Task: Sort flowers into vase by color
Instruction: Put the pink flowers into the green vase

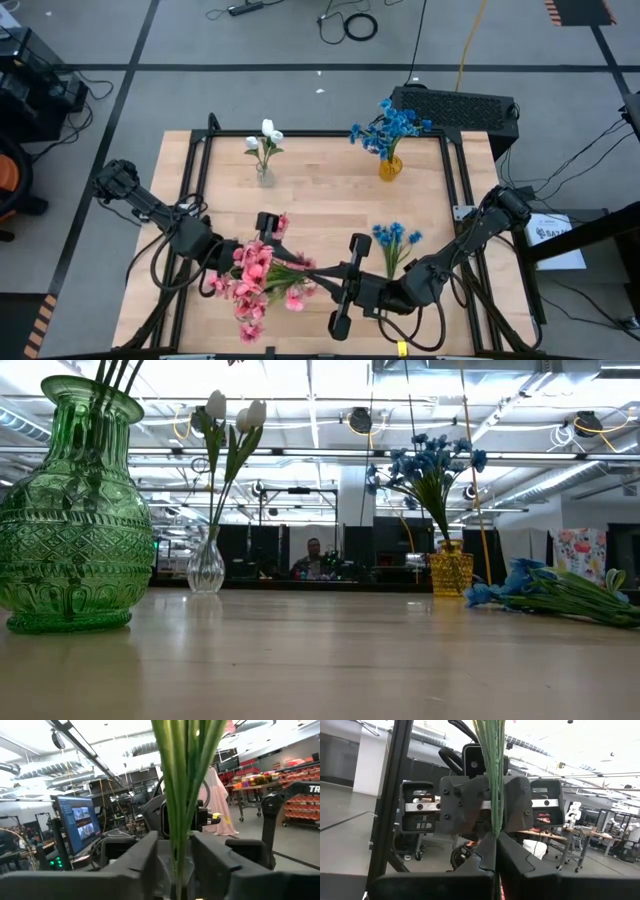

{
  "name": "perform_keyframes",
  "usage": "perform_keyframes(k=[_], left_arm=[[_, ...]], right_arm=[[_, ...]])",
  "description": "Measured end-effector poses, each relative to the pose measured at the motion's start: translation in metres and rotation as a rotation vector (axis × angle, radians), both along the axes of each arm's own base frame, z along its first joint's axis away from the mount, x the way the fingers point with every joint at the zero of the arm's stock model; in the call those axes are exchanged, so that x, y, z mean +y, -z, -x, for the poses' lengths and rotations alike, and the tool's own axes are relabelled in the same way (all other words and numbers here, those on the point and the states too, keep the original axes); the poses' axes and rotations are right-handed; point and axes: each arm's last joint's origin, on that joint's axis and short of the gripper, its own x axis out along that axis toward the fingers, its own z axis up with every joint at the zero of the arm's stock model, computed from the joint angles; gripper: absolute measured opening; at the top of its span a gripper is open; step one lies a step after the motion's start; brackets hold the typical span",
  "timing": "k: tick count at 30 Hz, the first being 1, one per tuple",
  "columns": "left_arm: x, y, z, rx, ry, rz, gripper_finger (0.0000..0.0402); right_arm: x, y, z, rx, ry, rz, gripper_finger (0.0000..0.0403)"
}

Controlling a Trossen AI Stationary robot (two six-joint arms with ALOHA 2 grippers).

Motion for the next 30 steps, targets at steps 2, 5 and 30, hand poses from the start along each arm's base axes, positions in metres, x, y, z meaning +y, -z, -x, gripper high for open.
perform_keyframes(k=[2, 5, 30], left_arm=[[0.0, 0.0, 0.0, 0.0, 0.001, 0.0, 0.0091], [-0.001, 0.0, 0.0, -0.002, 0.02, -0.005, 0.0039], [-0.01, -0.032, 0.103, 0.12, 0.553, -0.017, 0.0008]], right_arm=[[0.0, 0.001, 0.0, 0.006, 0.0, 0.004, 0.0001], [0.0, 0.001, 0.0, 0.008, 0.0, 0.006, 0.0011], [0.028, -0.016, 0.049, 0.107, 0.18, 0.041, 0.0217]])
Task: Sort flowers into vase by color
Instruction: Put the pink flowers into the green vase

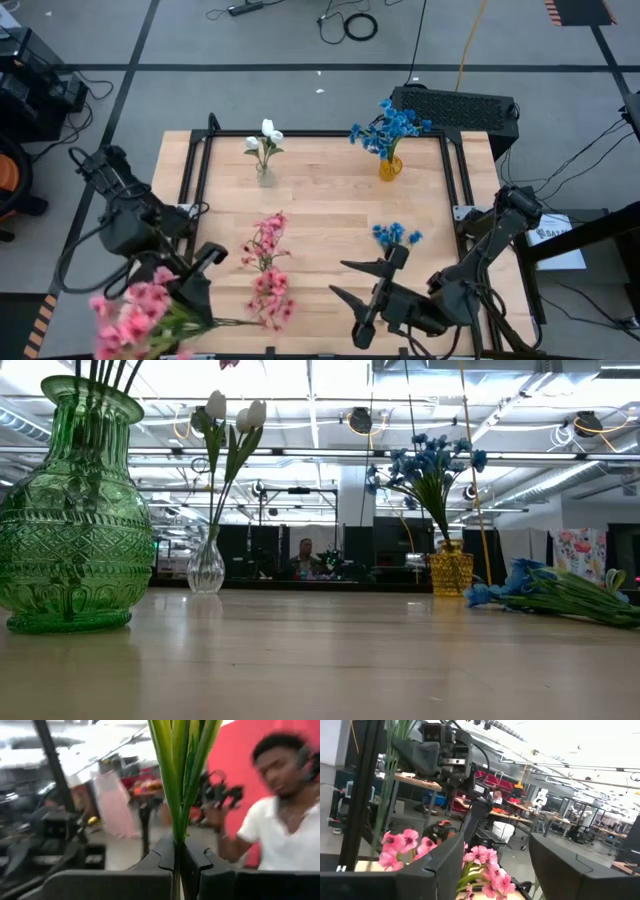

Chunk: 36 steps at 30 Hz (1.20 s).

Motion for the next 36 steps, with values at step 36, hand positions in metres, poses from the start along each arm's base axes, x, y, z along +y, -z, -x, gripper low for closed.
perform_keyframes(k=[36], left_arm=[[0.008, 0.04, 0.048, -0.031, 0.15, -0.345, 0.0006]], right_arm=[[-0.004, 0.007, -0.007, 0.05, 0.013, 0.033, 0.0216]])
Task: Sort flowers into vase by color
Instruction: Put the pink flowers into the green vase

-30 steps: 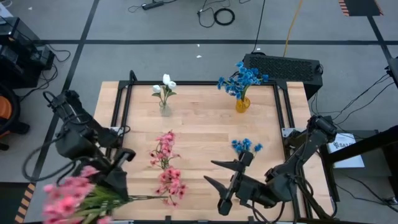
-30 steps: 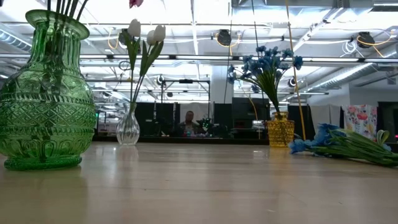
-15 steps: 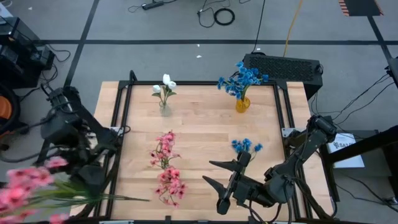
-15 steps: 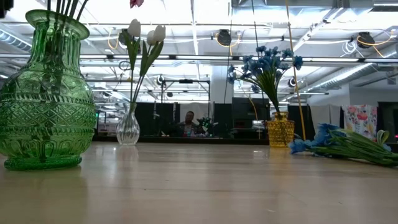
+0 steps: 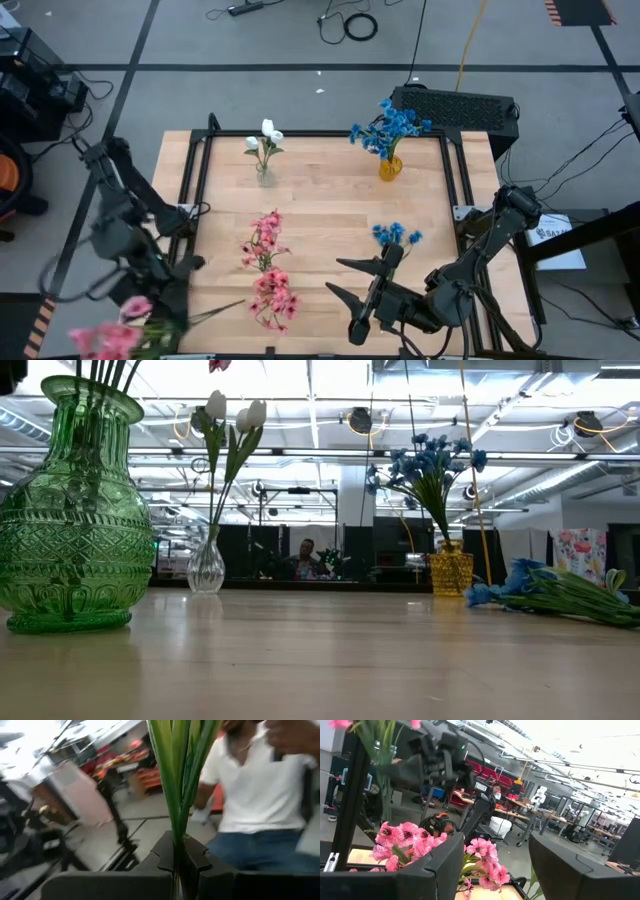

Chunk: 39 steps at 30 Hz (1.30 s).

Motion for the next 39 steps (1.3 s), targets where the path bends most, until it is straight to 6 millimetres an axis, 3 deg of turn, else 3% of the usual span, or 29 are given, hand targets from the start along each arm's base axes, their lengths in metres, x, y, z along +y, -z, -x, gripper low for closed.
perform_keyframes(k=[5, 10, 24, 34, 39], left_arm=[[-0.006, 0.036, -0.017, -0.028, -0.085, 0.02, 0.0006], [0.007, 0.064, -0.027, -0.046, -0.159, 0.088, 0.0006], [0.041, 0.089, -0.022, -0.019, -0.231, 0.177, 0.0006], [0.05, 0.115, -0.03, 0.033, -0.304, 0.174, 0.0006], [0.052, 0.117, -0.032, 0.062, -0.321, 0.192, 0.0006]], right_arm=[[0.0, 0.0, 0.0, 0.003, -0.001, 0.001, 0.0216], [0.0, 0.002, -0.001, 0.01, -0.002, -0.005, 0.0216], [-0.001, 0.003, -0.002, 0.007, -0.002, -0.015, 0.0216], [-0.004, 0.004, -0.005, 0.012, 0.006, -0.017, 0.0216], [-0.006, 0.005, -0.007, 0.017, 0.009, -0.022, 0.0216]])
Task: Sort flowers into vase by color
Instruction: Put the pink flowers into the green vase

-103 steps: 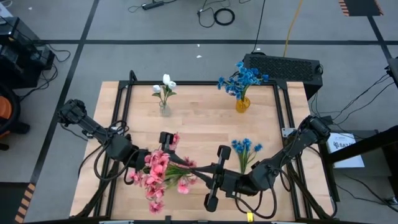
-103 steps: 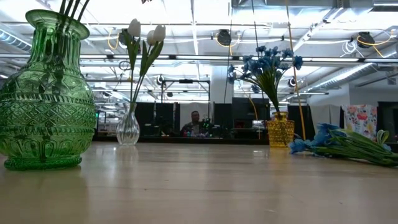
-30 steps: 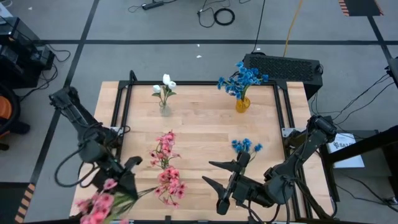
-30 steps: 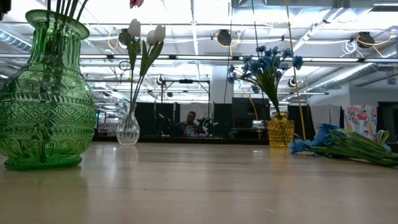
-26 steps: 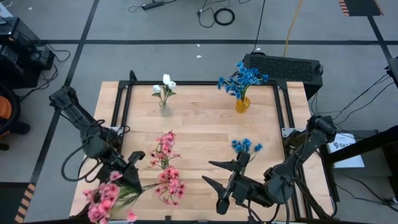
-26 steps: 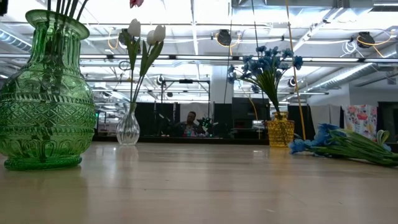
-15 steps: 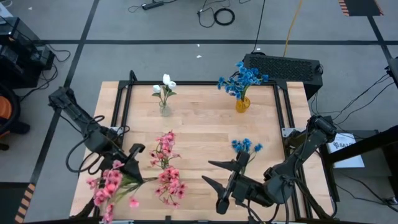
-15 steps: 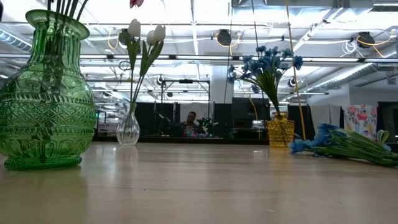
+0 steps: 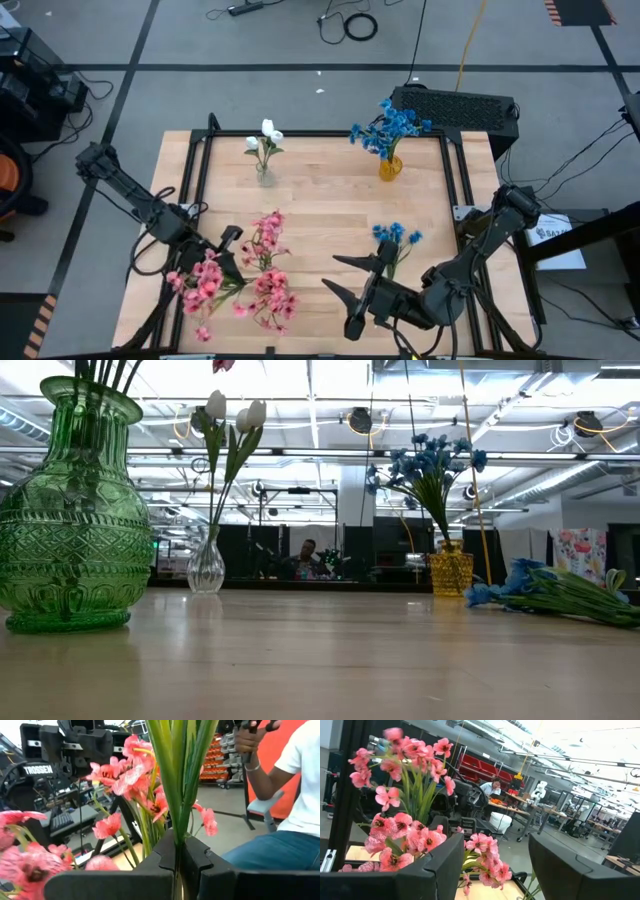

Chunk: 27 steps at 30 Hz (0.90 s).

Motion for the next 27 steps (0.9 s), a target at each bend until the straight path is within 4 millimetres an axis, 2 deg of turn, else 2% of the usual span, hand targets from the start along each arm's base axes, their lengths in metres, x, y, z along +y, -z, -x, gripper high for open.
perform_keyframes(k=[3, 7, 16, 22, 27], left_arm=[[-0.002, 0.002, -0.002, 0.011, 0.001, -0.009, 0.0011], [-0.004, 0.006, -0.006, 0.027, -0.02, -0.019, 0.0036], [-0.003, 0.012, -0.011, 0.079, -0.173, -0.008, 0.014], [0.003, 0.014, -0.003, 0.182, -0.233, -0.005, 0.0204], [0.01, 0.009, 0.015, 0.231, -0.213, -0.001, 0.0216]], right_arm=[[-0.001, 0.0, -0.001, -0.001, 0.002, -0.001, 0.0216], [-0.002, 0.001, -0.002, 0.003, 0.002, -0.007, 0.0216], [-0.001, 0.002, -0.002, 0.003, 0.001, -0.016, 0.0216], [-0.001, 0.003, -0.002, 0.006, 0.003, -0.036, 0.0216], [-0.001, 0.006, 0.001, 0.029, 0.085, -0.049, 0.0216]])
